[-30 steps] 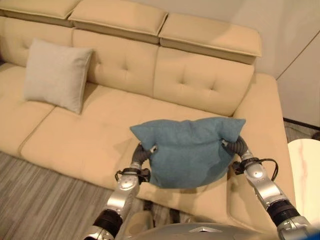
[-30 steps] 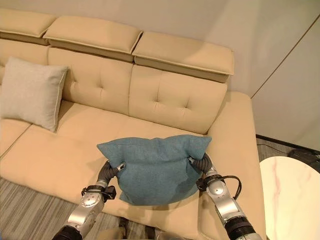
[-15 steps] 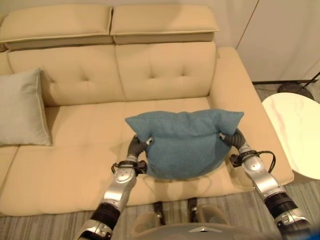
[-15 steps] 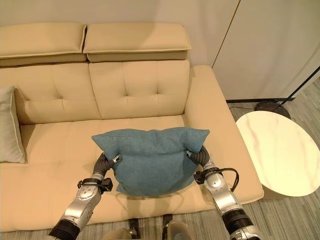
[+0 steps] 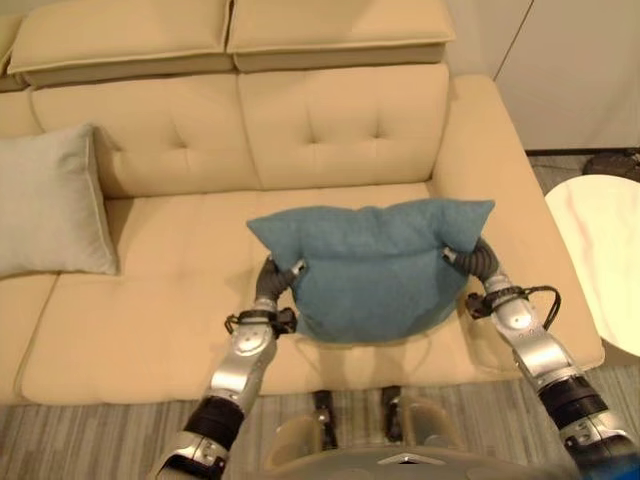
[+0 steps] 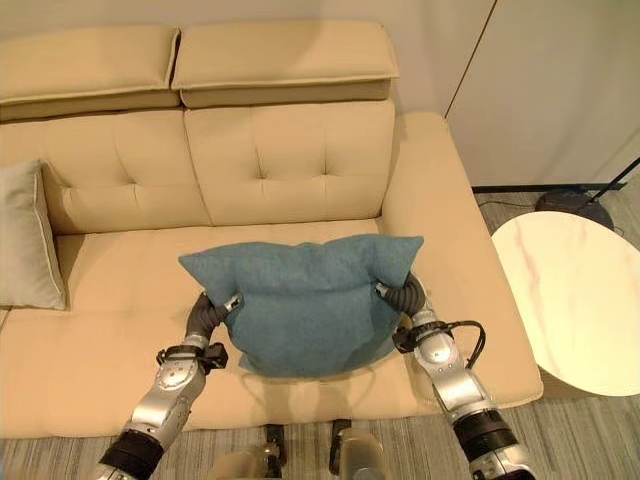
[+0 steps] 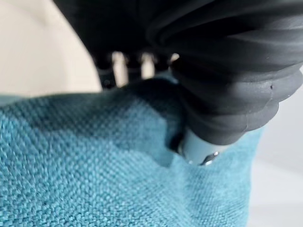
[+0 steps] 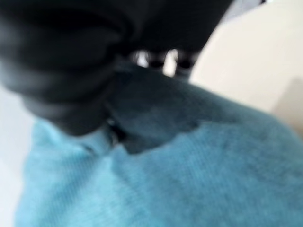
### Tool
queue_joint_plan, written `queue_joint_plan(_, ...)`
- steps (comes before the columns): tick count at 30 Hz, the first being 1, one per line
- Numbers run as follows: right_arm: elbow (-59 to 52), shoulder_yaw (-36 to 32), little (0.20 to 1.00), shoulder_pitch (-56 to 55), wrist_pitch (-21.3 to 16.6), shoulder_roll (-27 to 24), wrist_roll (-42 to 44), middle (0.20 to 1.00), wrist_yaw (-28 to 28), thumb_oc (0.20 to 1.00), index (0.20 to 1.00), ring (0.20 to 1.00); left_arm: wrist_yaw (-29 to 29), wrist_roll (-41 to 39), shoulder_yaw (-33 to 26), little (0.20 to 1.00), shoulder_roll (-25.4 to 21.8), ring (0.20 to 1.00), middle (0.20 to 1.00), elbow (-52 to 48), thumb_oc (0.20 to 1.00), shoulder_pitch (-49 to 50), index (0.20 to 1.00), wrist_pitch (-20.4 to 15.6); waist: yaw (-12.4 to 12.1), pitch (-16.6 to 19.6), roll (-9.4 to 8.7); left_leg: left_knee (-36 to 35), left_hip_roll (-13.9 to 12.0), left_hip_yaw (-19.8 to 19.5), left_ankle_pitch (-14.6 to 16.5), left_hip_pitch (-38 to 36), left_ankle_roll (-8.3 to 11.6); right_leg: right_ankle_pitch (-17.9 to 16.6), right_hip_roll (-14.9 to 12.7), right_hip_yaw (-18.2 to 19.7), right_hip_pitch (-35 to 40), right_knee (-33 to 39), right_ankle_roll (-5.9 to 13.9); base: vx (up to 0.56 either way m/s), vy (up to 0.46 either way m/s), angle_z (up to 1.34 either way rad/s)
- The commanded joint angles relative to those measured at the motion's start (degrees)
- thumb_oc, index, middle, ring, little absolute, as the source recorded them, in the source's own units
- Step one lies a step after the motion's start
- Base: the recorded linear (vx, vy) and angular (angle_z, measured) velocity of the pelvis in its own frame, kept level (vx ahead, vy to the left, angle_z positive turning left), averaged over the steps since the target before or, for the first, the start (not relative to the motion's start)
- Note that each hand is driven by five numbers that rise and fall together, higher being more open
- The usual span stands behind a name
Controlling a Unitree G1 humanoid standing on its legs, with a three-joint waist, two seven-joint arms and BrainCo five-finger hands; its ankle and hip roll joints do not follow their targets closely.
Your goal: Pick up all the scattered cushions and arrange them neatly on the sofa.
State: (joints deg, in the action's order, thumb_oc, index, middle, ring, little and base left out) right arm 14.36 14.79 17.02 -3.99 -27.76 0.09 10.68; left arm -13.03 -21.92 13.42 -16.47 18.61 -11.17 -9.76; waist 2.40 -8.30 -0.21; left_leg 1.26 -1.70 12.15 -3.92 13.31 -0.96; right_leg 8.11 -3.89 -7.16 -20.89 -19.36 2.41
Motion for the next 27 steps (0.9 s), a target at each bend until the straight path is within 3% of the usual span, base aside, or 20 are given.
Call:
queue_joint_plan(1,-5.05,1.65,0.2,12.94,-6.41,1.53,2.91,0.2,4.18,0.2,0.2,0.2,-3.13,-1.8,-1.63,0.2,-4.87,0.2,0.2,-6.38,0.2,-10.92,0.2,-9.14,-0.61,0.94,-5.79,5.33,-1.16,1.92,8.85,-0.63,4.19,-13.95,-6.31,-0.15,6.0,20.31,9.56,-0.04,-0.007,-0.19)
queue_joint_plan(7,1.37,6.26,0.2,27.96,-4.94,-0.9,5.1,0.2,6.67,0.2,0.2,0.2,-6.17,-2.36,2.92,0.2,-8.05,0.2,0.2,-0.98,0.2,-26.34,0.2,-10.21,-0.91,-0.66,-6.27,7.0,-1.22,2.82,8.63,2.58,4.58,-15.25,-6.72,-0.83,2.69,19.83,9.49,-0.03,-0.004,-0.13)
queue_joint_plan(16,14.7,11.77,0.2,47.85,-4.52,-3.39,9.08,0.2,11.2,0.2,0.2,0.2,-9.46,-4.05,10.46,0.2,-11.09,0.2,0.2,13.35,0.2,-49.88,0.2,-10.81,-0.33,-1.8,-5.49,6.86,-0.64,1.31,6.77,8.39,5.56,-16.45,-6.93,-1.09,-2.06,19.79,9.42,-0.02,0.002,0.05)
queue_joint_plan(24,23.67,14.83,0.2,55.62,-4.81,-4.11,11.28,0.2,12.4,0.2,0.2,0.2,-8.66,-5.61,14.31,0.2,-15.14,0.2,0.2,23.85,0.2,-60.39,0.2,-10.11,-0.37,-2.43,-5.11,6.5,-0.37,0.51,5.39,13.48,6.07,-17.48,-6.76,-1.34,-6.9,19.91,9.99,0.0,-0.005,0.05)
queue_joint_plan(27,25.39,15.38,0.2,56.86,-4.68,-4.14,12.05,0.2,12.45,0.2,0.2,0.2,-9.01,-5.24,14.13,0.2,-16.34,0.2,0.2,23.51,0.2,-60.92,0.2,-10.12,-0.84,-2.77,-4.83,6.51,-0.4,0.21,4.96,15.18,6.24,-17.71,-6.9,-1.71,-8.24,20.14,10.14,-0.01,-0.006,0.04)
